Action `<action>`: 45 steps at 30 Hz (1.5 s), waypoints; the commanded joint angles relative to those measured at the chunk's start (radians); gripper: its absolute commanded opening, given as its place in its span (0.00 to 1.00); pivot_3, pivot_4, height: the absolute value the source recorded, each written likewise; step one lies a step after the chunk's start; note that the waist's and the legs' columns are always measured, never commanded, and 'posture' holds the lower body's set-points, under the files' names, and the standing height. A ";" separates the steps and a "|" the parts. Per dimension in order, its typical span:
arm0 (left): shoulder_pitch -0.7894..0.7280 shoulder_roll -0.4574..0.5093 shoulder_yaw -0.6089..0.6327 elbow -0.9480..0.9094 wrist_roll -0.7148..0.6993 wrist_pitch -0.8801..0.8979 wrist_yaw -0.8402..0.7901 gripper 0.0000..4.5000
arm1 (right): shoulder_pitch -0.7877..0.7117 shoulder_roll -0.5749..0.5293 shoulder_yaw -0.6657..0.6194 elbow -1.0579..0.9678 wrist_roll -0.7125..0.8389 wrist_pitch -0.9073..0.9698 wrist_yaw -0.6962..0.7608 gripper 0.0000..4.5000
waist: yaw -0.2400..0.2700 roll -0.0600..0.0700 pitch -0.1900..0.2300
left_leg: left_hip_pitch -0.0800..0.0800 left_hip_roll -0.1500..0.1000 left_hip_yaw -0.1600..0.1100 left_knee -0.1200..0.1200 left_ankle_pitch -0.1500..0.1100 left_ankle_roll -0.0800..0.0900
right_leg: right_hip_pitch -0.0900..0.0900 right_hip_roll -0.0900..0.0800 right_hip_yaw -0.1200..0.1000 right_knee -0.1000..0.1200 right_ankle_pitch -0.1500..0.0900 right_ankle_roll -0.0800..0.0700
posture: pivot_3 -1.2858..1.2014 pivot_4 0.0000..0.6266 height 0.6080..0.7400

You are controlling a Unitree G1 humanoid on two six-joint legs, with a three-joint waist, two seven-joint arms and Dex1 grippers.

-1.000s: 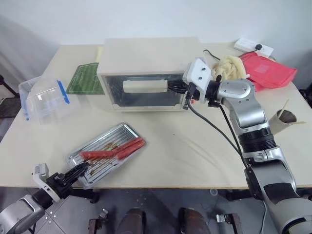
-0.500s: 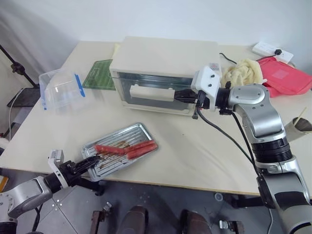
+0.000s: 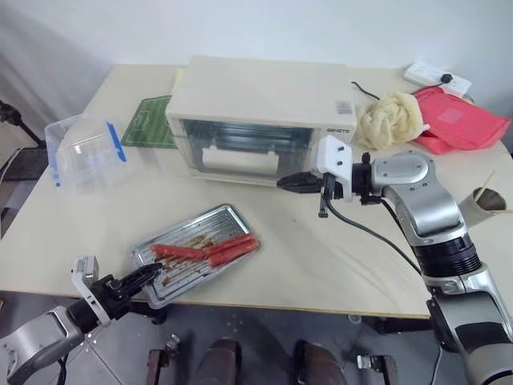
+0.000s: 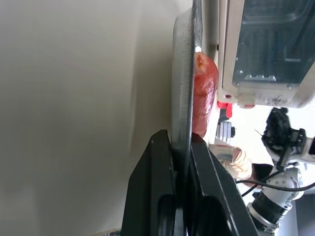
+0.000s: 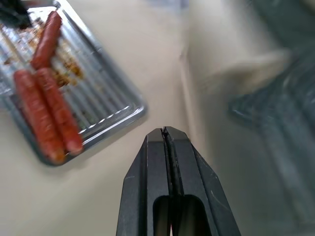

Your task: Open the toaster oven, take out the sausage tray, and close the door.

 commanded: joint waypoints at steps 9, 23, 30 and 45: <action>0.120 -0.055 0.061 -0.176 -0.016 -0.056 -0.011 0.00 | 0.003 -0.046 -0.001 -0.038 0.031 0.019 0.079 0.01 | -0.066 -0.004 0.002 | 0.002 0.003 0.006 -0.006 -0.001 0.000 | 0.000 0.001 0.001 -0.002 0.001 0.002 | 0.52 0.24 1.00; 0.177 -0.059 0.077 -0.293 -0.016 -0.111 -0.039 0.00 | 0.023 -0.093 0.015 -0.031 0.022 0.017 0.151 0.01 | -0.066 -0.006 0.003 | 0.002 0.003 0.015 -0.008 -0.002 0.001 | -0.006 0.000 0.006 -0.003 0.001 0.003 | 0.52 0.24 1.00; 0.067 0.003 -0.006 -0.263 -0.016 -0.086 -0.043 0.00 | 0.070 -0.127 0.028 -0.044 0.011 0.007 0.165 0.01 | -0.064 -0.007 0.003 | 0.002 0.003 0.015 -0.007 -0.002 0.001 | -0.006 0.001 0.006 -0.002 0.002 0.003 | 0.52 0.24 1.00; -0.552 0.157 -0.409 0.183 0.167 0.152 -0.152 0.00 | 0.212 -0.223 -0.068 -0.149 0.011 0.057 0.044 0.01 | -0.063 -0.009 0.003 | 0.002 0.002 0.018 -0.004 -0.002 0.001 | -0.009 0.001 0.006 0.002 0.004 0.007 | 0.52 0.24 1.00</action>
